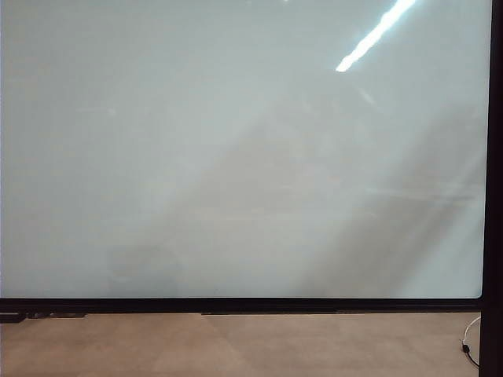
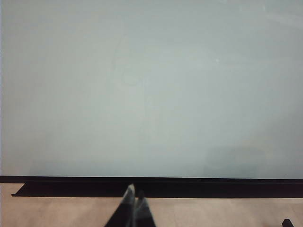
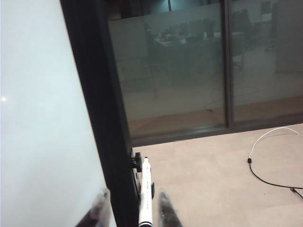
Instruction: Pick up the pen on the shelf to the right of the whiteboard and draw a straight line.
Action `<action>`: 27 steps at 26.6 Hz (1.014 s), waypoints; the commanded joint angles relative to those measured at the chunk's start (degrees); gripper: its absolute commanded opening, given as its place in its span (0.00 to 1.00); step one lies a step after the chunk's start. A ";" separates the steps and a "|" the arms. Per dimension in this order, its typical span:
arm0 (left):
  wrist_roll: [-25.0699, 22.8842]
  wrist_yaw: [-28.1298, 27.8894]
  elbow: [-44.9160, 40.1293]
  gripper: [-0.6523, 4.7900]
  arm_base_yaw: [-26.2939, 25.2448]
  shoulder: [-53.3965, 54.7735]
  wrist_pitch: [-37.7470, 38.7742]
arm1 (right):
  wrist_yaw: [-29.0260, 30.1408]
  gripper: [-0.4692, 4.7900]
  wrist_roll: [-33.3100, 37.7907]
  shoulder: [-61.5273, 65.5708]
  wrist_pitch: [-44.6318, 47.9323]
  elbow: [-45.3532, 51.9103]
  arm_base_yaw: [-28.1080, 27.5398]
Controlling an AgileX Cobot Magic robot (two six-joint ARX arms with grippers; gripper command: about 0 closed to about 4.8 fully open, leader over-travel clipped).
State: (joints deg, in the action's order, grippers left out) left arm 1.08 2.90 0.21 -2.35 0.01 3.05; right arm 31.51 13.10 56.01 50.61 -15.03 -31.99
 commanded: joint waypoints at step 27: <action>-0.24 6.58 0.22 0.11 0.04 0.00 3.76 | -1.18 0.70 -12.35 37.31 25.90 -6.01 10.21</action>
State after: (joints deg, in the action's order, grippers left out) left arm 1.02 9.02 0.21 -2.35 0.01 7.14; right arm 31.03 1.37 93.47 75.42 -20.60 -21.82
